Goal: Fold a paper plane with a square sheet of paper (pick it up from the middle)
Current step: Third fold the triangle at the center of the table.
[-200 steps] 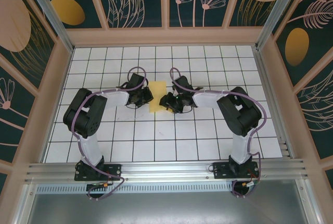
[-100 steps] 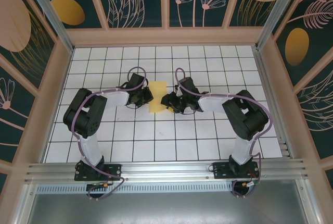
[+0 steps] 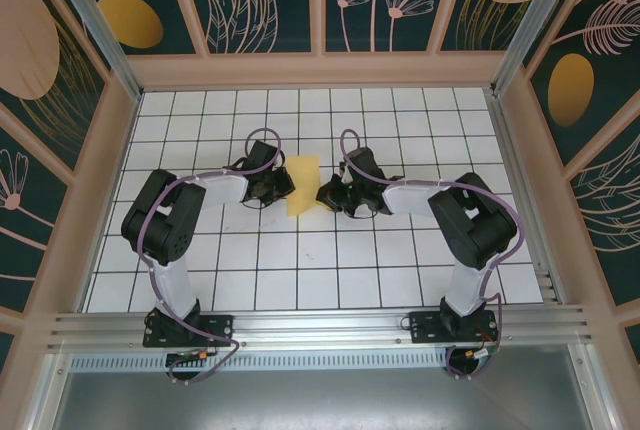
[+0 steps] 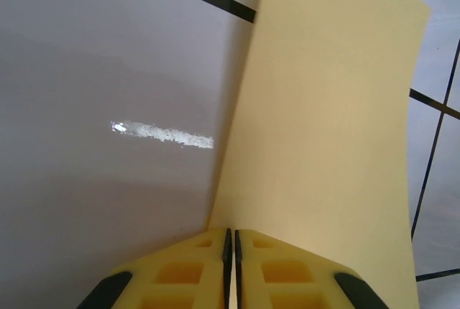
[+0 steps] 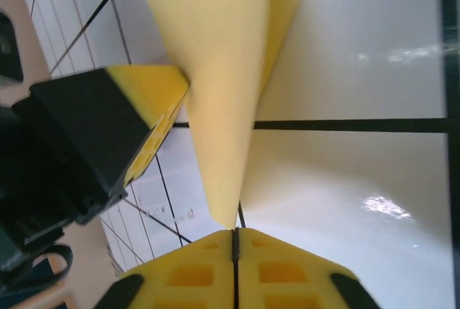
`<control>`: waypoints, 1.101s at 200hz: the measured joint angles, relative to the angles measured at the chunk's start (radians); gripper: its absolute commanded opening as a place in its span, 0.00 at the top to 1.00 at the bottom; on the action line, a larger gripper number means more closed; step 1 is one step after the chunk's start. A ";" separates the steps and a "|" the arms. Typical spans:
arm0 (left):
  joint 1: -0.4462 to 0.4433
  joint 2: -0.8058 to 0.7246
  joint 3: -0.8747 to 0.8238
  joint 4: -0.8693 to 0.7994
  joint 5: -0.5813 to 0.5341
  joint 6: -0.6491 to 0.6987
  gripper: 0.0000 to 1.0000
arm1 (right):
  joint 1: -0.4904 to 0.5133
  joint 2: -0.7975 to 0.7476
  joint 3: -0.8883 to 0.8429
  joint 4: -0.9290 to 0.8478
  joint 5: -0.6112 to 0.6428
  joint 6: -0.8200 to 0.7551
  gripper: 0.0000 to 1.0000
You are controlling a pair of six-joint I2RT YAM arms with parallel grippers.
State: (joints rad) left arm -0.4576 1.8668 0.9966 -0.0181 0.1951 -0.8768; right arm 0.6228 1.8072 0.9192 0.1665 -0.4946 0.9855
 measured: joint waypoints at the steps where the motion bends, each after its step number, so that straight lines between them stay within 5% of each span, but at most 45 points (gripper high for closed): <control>1: 0.000 0.000 0.000 0.000 0.000 0.000 0.83 | 0.000 0.000 0.000 -0.002 0.000 0.000 1.00; 46: 0.000 -0.047 0.011 0.033 0.048 0.011 0.74 | -0.002 -0.002 0.003 -0.096 0.008 -0.020 1.00; 220: 0.000 0.078 0.094 0.014 0.002 0.069 0.87 | -0.001 -0.029 0.075 -0.204 -0.005 -0.061 1.00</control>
State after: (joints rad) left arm -0.4576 1.9446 1.0904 -0.0036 0.1974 -0.8078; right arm 0.6216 1.7779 0.9943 -0.0372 -0.4992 0.9249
